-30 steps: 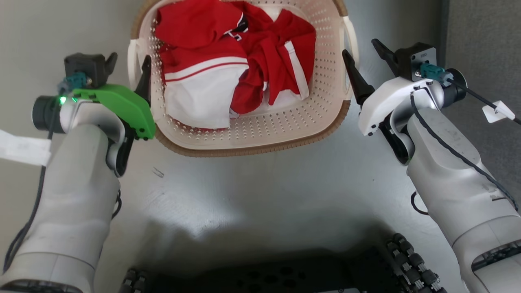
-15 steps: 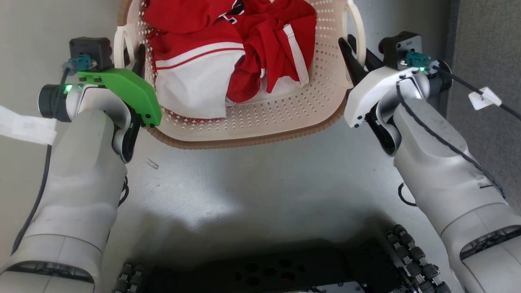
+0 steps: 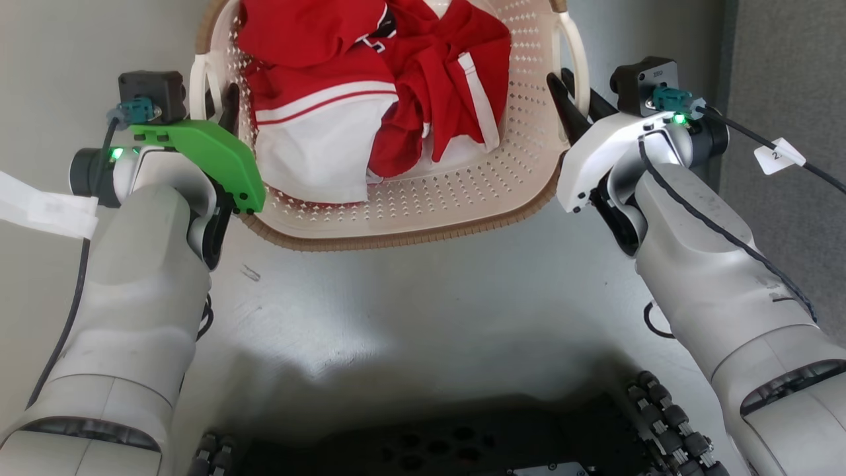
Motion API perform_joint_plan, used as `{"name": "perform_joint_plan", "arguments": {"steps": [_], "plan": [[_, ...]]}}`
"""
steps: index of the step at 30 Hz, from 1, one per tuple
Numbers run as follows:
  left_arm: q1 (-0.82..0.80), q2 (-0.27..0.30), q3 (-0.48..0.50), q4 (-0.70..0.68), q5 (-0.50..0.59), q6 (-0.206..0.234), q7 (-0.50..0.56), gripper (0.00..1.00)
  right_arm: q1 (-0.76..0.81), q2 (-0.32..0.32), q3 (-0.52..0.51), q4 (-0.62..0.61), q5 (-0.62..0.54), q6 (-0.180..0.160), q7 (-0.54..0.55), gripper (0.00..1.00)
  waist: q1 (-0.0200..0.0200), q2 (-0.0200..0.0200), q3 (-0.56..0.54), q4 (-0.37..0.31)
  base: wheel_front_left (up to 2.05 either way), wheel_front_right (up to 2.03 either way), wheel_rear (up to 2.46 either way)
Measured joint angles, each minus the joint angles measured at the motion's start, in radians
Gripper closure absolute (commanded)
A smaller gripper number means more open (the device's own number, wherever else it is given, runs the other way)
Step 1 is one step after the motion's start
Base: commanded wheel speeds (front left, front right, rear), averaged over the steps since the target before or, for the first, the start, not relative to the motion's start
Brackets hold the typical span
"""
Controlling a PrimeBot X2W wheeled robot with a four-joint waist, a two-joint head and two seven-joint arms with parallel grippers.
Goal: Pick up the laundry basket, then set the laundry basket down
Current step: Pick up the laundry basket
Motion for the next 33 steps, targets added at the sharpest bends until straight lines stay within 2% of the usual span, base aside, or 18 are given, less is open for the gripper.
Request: {"name": "perform_joint_plan", "arguments": {"steps": [23, 33], "plan": [[0.035, -0.04, -0.002, 0.138, -0.047, -0.025, -0.003, 1.0, 0.055, 0.018, 0.037, 0.125, 0.084, 0.022, 0.008, 1.0, 0.0, 0.0, -0.172, -0.016, 0.0, 0.0, 0.0], [0.103, -0.046, -0.006, 0.188, -0.09, -0.025, 0.032, 1.0, 0.155, 0.014, 0.146, 0.086, 0.197, 0.022, 0.072, 1.0, 0.0, 0.0, -0.291, -0.021, 0.0, 0.0, 0.0]]}}
